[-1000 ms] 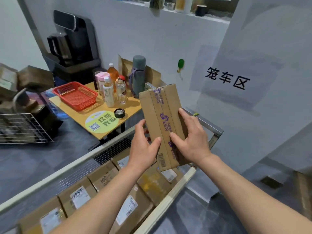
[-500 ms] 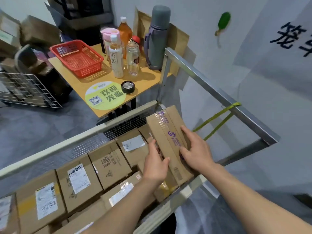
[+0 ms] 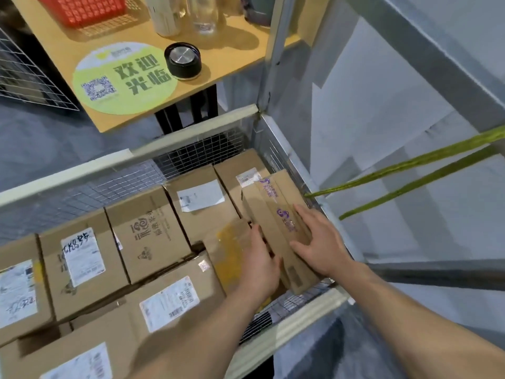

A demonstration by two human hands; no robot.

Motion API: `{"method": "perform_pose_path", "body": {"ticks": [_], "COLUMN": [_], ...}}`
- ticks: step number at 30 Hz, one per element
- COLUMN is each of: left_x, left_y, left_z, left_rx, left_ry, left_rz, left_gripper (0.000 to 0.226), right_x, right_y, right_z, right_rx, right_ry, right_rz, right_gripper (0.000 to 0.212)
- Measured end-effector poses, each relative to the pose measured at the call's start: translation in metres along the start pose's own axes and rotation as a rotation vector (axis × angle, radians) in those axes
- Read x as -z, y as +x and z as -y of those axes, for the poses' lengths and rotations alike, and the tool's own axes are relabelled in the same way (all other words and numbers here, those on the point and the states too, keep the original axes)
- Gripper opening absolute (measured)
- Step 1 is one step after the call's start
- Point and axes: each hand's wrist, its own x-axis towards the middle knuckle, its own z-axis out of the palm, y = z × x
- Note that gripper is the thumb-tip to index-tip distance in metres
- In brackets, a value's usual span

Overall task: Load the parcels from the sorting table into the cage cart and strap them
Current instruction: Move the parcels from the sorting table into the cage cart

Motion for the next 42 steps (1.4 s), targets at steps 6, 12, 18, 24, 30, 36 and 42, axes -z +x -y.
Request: {"method": "perform_pose_path", "body": {"ticks": [6, 12, 18, 24, 30, 36, 42], "left_x": [-0.017, -0.029, -0.037, -0.033, -0.005, 0.05, 0.101], "left_y": [0.018, 0.028, 0.027, 0.032, 0.025, -0.005, -0.025], "left_z": [0.027, 0.038, 0.036, 0.032, 0.015, -0.017, -0.035], "left_rx": [0.017, 0.062, 0.093, 0.137, 0.122, 0.028, -0.064], "left_ry": [0.054, 0.127, 0.137, 0.223, 0.413, 0.513, 0.606], "left_rz": [0.014, 0.05, 0.086, 0.136, 0.195, 0.192, 0.166], "left_gripper": [0.078, 0.081, 0.082, 0.082, 0.085, 0.078, 0.079], "right_x": [-0.024, -0.042, -0.045, -0.044, -0.024, 0.001, 0.003], "right_y": [0.019, 0.024, 0.022, 0.02, 0.006, -0.03, -0.045], "right_z": [-0.024, -0.044, -0.054, -0.045, -0.02, 0.017, 0.054], "right_rx": [-0.053, -0.129, -0.157, -0.199, -0.169, -0.14, -0.225], "right_ry": [0.021, 0.076, 0.026, -0.045, -0.205, -0.205, -0.292], "right_rz": [0.114, 0.192, 0.198, 0.243, 0.206, 0.086, 0.112], "right_gripper": [0.094, 0.099, 0.102, 0.103, 0.092, 0.083, 0.093]}}
